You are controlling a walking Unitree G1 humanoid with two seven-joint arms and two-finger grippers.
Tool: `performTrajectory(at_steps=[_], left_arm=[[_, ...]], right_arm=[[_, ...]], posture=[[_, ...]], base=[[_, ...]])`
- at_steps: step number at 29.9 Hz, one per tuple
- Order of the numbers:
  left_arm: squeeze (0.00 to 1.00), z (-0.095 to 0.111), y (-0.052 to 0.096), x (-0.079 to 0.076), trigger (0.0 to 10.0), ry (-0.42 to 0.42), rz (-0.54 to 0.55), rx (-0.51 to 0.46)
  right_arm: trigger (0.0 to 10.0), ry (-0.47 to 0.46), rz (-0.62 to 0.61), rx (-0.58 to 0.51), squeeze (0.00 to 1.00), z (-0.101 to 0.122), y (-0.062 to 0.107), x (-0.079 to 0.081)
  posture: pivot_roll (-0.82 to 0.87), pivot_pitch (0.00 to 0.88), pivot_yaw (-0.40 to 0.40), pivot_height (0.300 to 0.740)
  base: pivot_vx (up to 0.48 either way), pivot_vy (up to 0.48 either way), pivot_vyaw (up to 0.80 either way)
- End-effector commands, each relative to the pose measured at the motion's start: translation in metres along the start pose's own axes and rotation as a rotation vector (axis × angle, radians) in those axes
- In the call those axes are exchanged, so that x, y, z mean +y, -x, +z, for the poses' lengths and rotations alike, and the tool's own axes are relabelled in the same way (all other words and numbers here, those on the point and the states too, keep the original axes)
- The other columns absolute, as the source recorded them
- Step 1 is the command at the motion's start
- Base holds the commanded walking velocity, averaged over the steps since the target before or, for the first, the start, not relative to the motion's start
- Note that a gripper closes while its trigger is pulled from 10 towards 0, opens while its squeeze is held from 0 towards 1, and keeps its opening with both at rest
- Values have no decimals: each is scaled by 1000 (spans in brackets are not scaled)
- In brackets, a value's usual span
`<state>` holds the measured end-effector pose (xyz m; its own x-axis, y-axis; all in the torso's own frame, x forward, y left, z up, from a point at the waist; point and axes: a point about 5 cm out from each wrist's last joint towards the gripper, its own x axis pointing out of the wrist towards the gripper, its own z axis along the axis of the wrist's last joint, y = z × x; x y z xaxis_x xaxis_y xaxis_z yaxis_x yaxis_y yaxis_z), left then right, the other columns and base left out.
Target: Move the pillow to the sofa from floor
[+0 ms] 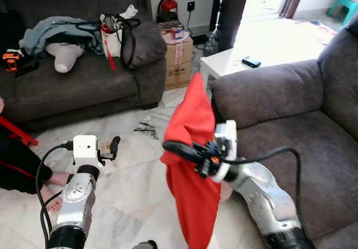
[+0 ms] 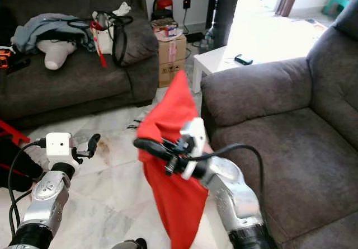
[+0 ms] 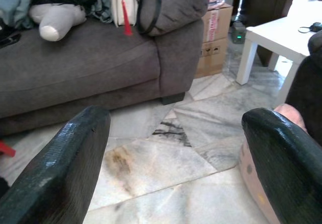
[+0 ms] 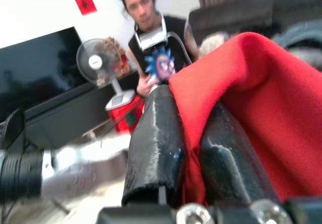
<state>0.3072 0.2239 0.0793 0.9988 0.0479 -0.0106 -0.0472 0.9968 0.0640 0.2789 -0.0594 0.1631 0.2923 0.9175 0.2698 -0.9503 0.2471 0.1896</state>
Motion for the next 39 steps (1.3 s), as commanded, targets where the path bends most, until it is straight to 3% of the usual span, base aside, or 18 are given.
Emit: performTrajectory(at_steps=[1, 5, 8, 9, 14, 18, 20, 22, 23, 24, 25, 26, 29, 30, 31, 32, 39], left_arm=[[0, 2, -1, 3, 10000, -19, 2, -4], [0, 2, -2, 3, 10000, -22, 6, -1], [0, 2, -3, 2, 10000, -23, 10, 0], [0, 2, -3, 2, 10000, -23, 10, 0], [0, 2, -2, 1, 10000, -17, 18, -6], [0, 1, -1, 1, 10000, -16, 19, -5], [0, -2, 1, 0, 10000, -14, 16, 4], [0, -2, 1, 0, 10000, -14, 15, 4], [0, -3, 1, 0, 10000, -14, 14, 7], [0, -3, 1, 0, 10000, -14, 14, 7], [0, -3, 1, -1, 10000, -13, 13, 9], [0, -3, 0, -1, 10000, -13, 12, 9], [0, -3, -1, -3, 10000, -15, 10, 9], [0, -3, -2, -4, 10000, -16, 8, 11], [0, -3, -2, -4, 10000, -16, 8, 11], [0, -3, -2, -4, 10000, -16, 7, 13], [0, -5, -1, -4, 10000, -21, 2, 21]], right_arm=[[10000, 158, 69, -120, 0, 37, -36, 10], [10000, 194, -52, -142, 0, 48, -57, -9], [10000, 272, -265, -58, 0, 51, -71, -40], [10000, 272, -265, -58, 0, 51, -71, -40], [10000, 249, -497, 23, 0, 43, -61, -70], [10000, 247, -524, 40, 0, 35, -54, -76], [10000, 222, -612, 84, 0, 18, -31, -86], [10000, 219, -622, 88, 0, 16, -28, -87], [10000, 175, -721, 121, 0, 2, -3, -95], [10000, 175, -721, 121, 0, 2, -3, -95], [10000, 145, -807, 152, 0, -12, 22, -100], [10000, 130, -856, 166, 0, -18, 35, -102], [10000, 89, -944, 213, 0, -34, 61, -105], [10000, 48, -1054, 278, 0, -51, 92, -106], [10000, 48, -1054, 278, 0, -51, 92, -106], [10000, 33, -1103, 310, 0, -58, 106, -105], [10000, 5, -1274, 399, 0, -76, 151, -98]], posture=[[96, 100, 7, 740], [98, 92, 5, 740], [105, 89, 0, 740], [105, 89, 0, 740], [113, 92, -12, 740], [109, 94, -13, 740], [99, 95, -12, 740], [99, 95, -12, 740], [94, 99, -11, 740], [94, 99, -11, 740], [94, 98, -9, 740], [93, 98, -8, 740], [91, 95, -5, 740], [91, 95, -3, 740], [91, 95, -3, 740], [93, 96, -2, 740], [91, 99, 5, 740]], base=[[0, 0, 0], [0, 0, 0], [0, 0, 0], [0, 0, 0], [0, 0, 0], [0, 0, 0], [0, 0, 0], [0, 0, 0], [0, 0, 0], [0, 0, 0], [0, 0, 0], [0, 0, 0], [0, 0, 0], [0, 0, 0], [0, 0, 0], [0, 0, 0], [0, 0, 0]])
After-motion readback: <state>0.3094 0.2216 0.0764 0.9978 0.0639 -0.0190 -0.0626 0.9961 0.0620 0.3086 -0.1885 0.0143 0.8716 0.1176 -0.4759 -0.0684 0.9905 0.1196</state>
